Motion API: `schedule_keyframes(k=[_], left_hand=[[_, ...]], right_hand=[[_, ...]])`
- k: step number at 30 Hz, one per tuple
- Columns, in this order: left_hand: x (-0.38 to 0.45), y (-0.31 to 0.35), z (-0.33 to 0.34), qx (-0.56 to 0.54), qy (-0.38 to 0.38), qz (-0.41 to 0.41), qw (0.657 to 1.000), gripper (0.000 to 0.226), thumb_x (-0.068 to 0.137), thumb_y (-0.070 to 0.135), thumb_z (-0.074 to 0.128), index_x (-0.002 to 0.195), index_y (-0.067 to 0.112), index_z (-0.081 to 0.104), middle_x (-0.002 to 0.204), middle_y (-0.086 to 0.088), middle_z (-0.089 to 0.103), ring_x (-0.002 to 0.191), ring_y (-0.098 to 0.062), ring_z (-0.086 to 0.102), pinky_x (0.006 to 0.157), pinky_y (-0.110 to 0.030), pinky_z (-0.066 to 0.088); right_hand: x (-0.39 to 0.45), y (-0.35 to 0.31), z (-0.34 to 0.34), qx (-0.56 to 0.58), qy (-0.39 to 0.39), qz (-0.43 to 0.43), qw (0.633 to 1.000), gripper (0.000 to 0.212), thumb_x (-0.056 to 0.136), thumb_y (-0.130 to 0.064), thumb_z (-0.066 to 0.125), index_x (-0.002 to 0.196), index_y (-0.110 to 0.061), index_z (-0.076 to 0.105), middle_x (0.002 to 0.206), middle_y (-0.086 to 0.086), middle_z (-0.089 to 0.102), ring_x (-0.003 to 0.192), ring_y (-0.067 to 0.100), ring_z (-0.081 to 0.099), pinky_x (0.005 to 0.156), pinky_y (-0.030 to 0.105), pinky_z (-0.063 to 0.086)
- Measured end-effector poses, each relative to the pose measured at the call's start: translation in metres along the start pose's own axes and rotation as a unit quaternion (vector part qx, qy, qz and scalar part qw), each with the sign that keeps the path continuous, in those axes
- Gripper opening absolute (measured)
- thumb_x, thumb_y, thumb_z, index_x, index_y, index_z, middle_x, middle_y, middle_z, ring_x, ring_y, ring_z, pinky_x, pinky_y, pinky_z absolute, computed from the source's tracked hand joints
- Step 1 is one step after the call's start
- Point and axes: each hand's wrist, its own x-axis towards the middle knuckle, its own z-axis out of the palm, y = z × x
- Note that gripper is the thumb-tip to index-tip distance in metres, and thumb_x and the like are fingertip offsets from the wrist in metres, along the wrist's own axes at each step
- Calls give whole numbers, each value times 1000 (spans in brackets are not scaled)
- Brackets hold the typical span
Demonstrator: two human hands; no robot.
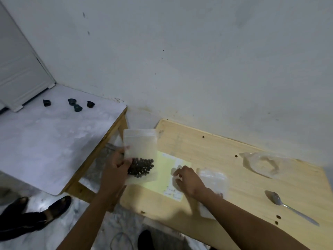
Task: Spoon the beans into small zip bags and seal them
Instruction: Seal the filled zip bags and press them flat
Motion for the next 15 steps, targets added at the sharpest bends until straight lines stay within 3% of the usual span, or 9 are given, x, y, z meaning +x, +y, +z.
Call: schedule_keyframes(k=[3, 7, 10, 13, 15], left_hand=[[3, -8, -9, -6, -8, -15, 1000, 37, 96, 9, 55, 127, 29, 54, 108, 0, 64, 92, -9, 62, 66, -24, 49], [3, -13, -12, -15, -23, -24, 999, 37, 95, 8, 56, 125, 30, 55, 104, 9, 64, 92, -2, 62, 66, -17, 51], [1, -18, -7, -9, -32, -32, 999, 37, 96, 8, 55, 120, 35, 55, 101, 11, 68, 90, -4, 66, 63, -16, 53], [-2, -19, -1, 0, -40, -51, 998, 34, 97, 11, 54, 119, 37, 55, 96, 8, 70, 83, -4, 69, 59, -15, 53], [-4, -18, 2, 6, -38, -55, 998, 33, 97, 11, 53, 119, 35, 55, 95, 5, 71, 80, -4, 70, 58, -15, 53]], right_hand=[[4, -13, 16, -62, -24, -10, 998, 33, 89, -19, 46, 117, -15, 63, 112, 12, 54, 106, 33, 50, 85, 38, 47], [3, -20, 27, -100, -33, -24, 994, 31, 90, -21, 48, 118, -19, 62, 115, 11, 52, 108, 31, 47, 81, 36, 43], [6, -21, 30, -130, -23, -40, 990, 23, 89, -20, 50, 106, -19, 65, 112, 9, 52, 106, 29, 47, 77, 33, 39], [8, -17, 28, -107, -30, -54, 992, 19, 89, -18, 50, 101, -19, 65, 109, 6, 53, 103, 25, 46, 78, 33, 39], [7, -13, 21, -30, -18, -46, 998, 14, 90, -18, 50, 97, -19, 63, 102, 3, 57, 95, 20, 50, 79, 33, 43]])
